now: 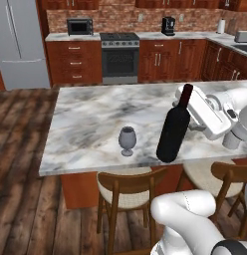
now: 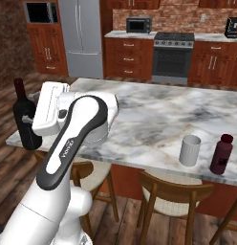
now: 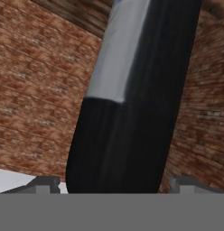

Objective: There is a wine glass and glass cup on the dining counter. Place the wine bottle next to the wine glass and the juice bottle next to the glass cup.

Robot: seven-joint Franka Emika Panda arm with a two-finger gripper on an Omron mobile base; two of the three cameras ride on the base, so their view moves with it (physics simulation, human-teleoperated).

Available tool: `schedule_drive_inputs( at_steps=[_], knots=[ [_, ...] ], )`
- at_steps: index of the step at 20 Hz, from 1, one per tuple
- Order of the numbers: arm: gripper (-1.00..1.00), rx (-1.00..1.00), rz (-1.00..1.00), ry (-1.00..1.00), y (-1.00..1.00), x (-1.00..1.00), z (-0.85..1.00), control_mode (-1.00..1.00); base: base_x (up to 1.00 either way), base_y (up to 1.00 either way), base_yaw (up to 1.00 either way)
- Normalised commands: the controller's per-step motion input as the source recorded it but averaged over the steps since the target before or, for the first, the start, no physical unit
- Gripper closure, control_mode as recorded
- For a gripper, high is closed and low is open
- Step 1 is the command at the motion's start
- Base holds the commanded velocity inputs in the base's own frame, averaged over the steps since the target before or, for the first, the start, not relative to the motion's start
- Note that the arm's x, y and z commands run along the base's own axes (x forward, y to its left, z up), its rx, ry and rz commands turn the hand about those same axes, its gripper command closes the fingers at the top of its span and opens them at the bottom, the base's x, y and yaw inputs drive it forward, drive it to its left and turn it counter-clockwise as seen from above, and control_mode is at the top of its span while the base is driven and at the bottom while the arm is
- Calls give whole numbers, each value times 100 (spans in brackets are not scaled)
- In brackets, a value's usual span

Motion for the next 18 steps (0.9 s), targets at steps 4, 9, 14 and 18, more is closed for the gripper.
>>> schedule_drive_inputs(
  at_steps=[4,9,14,18],
  knots=[
    [100,3,0,9,0,66,-12,-100,0,0,0],
    [100,-1,1,0,-36,76,0,-100,0,0,0],
    [100,-9,0,3,-49,94,-23,-100,0,0,0],
    [100,-22,0,3,-17,100,-68,-100,0,0,0]
  ],
)
